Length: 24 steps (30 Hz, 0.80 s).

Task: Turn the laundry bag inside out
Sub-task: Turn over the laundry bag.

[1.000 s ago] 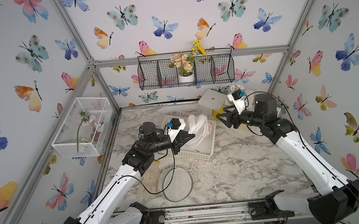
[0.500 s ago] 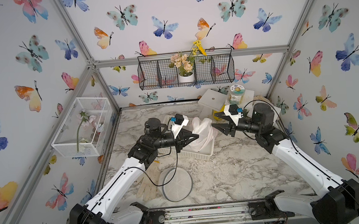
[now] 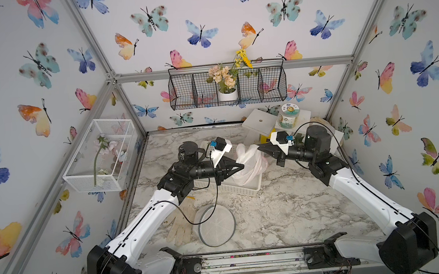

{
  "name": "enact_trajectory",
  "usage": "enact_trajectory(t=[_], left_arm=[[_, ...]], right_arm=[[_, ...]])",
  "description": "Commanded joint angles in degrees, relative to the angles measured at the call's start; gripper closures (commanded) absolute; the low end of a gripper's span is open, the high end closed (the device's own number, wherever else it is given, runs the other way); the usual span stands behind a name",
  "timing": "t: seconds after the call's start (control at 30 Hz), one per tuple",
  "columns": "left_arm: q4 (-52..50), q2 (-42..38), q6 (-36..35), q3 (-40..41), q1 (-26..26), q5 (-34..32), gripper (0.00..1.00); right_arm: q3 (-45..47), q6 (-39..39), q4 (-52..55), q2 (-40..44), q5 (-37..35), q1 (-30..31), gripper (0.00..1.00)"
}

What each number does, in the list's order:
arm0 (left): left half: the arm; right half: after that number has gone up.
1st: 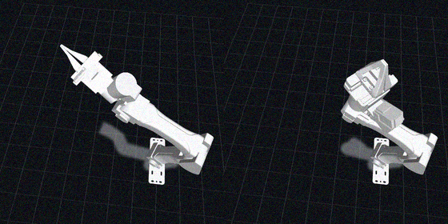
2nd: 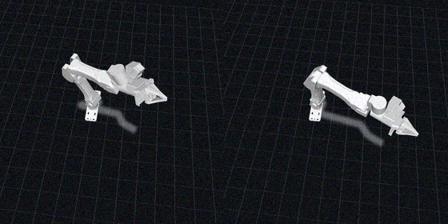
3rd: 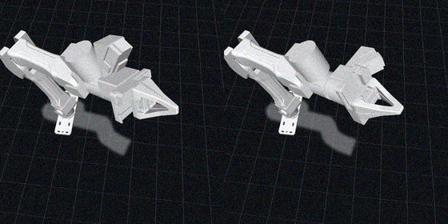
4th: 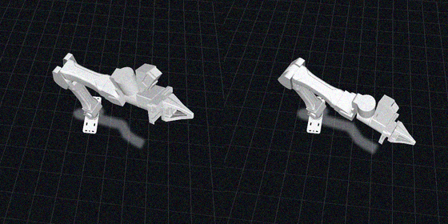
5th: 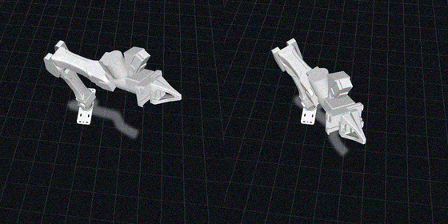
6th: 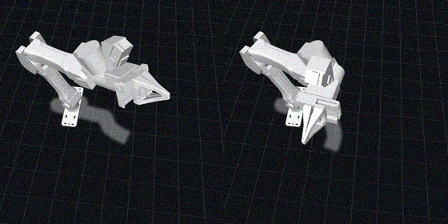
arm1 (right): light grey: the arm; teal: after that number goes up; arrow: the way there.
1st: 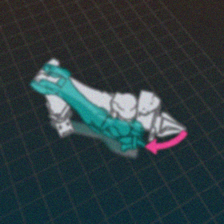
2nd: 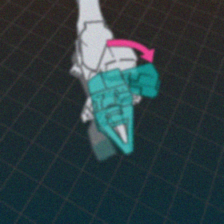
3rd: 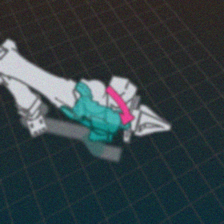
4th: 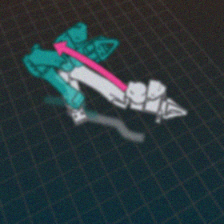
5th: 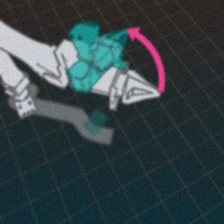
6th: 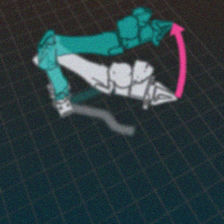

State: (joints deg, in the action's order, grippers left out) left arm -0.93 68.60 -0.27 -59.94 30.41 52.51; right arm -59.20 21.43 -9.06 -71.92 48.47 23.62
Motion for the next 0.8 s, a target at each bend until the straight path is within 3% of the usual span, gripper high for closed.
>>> enact_trajectory(t=[0.0,0.13,0.4,0.67,0.77], left_arm=[[-4.7,0.4,-4.3,-2.0,-0.2,1.7,1.0],[-11.1,1.2,-10.8,-3.4,-0.2,0.3,1.0],[-23.5,4.1,-20.9,-8.1,0.1,-2.0,1.0],[-32.8,6.3,-29.8,-13.1,1.0,0.8,1.0],[-34.3,6.0,-33.0,-13.9,1.1,2.1,1.0]], right_arm=[[-1.6,-3.3,-2.1,0.8,-1.2,0.3,0.98],[-4.3,-3.8,2.4,1.5,-5.3,0.3,0.98],[-14.9,0.5,14.8,-3.7,-5.3,0.4,0.98],[-20.3,5.3,23.0,-12.3,-4.5,1.9,0.97],[-20.1,6.4,26.2,-13.8,-3.7,2.3,0.91]])
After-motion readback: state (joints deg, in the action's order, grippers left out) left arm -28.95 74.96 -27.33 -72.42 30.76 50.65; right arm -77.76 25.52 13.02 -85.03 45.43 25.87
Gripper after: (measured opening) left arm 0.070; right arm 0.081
